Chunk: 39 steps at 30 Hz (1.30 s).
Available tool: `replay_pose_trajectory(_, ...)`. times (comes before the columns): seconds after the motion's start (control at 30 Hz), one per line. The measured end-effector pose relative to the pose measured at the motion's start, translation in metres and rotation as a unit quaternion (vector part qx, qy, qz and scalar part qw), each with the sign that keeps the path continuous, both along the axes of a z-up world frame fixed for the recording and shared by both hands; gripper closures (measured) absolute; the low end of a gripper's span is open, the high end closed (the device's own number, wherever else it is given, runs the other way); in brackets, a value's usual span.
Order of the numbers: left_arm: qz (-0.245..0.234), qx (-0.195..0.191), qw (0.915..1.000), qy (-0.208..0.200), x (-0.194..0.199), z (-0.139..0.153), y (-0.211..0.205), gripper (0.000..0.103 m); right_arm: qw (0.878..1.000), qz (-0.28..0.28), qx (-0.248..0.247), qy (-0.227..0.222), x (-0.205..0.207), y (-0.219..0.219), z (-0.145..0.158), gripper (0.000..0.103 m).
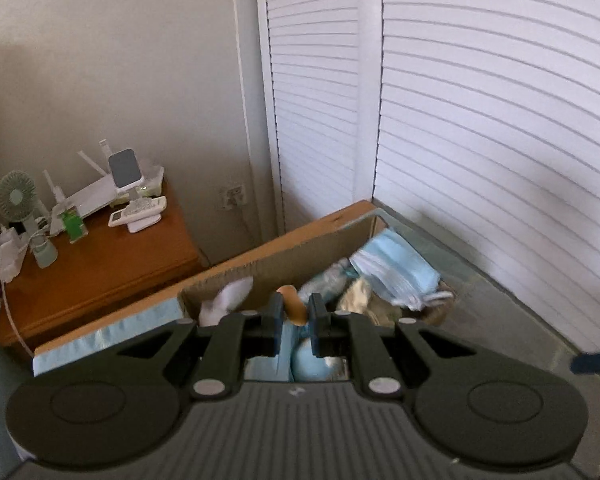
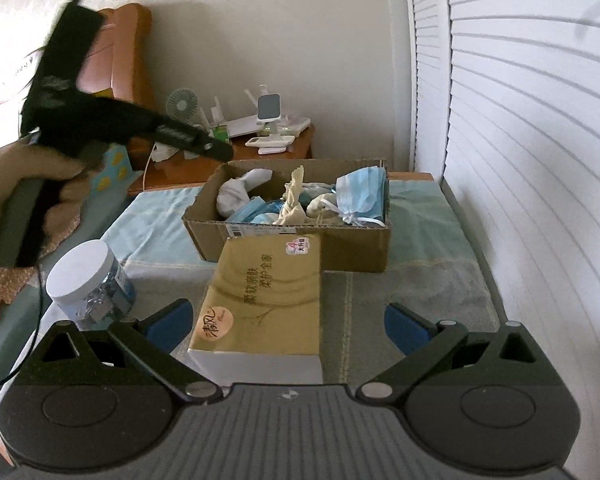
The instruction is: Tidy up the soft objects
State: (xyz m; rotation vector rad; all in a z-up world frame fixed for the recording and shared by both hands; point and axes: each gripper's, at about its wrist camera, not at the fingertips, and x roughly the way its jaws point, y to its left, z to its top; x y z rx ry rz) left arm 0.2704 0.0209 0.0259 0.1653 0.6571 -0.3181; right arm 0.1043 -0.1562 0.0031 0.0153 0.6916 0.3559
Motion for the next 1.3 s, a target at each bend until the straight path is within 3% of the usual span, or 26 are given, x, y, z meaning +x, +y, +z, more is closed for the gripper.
replay_pose_trajectory(0.37,0.025,0.011,0.9994,0.020,0.053,-0.021,-0.009,0.090,1.000,-0.006,0.016,0.008,0.004,-0.010,-0.002,0.000)
replay_pose_trajectory(0.4,0.024,0.011,0.9994,0.022,0.055,-0.022,-0.010,0.085,1.000,-0.007,0.017,0.008,0.004,-0.011,-0.002,0.000)
replay_pose_trajectory(0.47,0.024,0.013,0.9994,0.021,0.055,-0.022,-0.011,0.064,1.000,-0.008,0.017,0.007,0.005,-0.012,-0.001,0.000)
replay_pose_trajectory(0.53,0.023,0.015,0.9996,0.005,0.050,-0.019,-0.011,0.020,1.000,-0.009,0.016,0.006,0.006,-0.012,0.000,0.000)
replay_pose_trajectory(0.6,0.020,0.016,0.9995,-0.016,0.043,-0.014,-0.010,0.010,1.000,-0.011,0.018,0.005,0.007,-0.014,0.001,0.000)
replay_pose_trajectory(1.03,0.029,-0.034,0.9985,-0.032,-0.025,0.012,0.006,0.002,1.000,-0.029,0.013,0.001,0.003,-0.009,0.017,0.000)
replay_pose_trajectory(1.2,0.044,-0.021,0.9969,-0.062,-0.074,0.012,0.005,0.001,0.999,-0.044,-0.004,0.007,0.001,-0.005,0.021,0.000)
replay_pose_trajectory(1.3,0.054,-0.025,0.9965,-0.059,-0.103,0.008,0.004,0.001,0.998,-0.057,-0.012,0.015,0.000,-0.002,0.022,0.000)
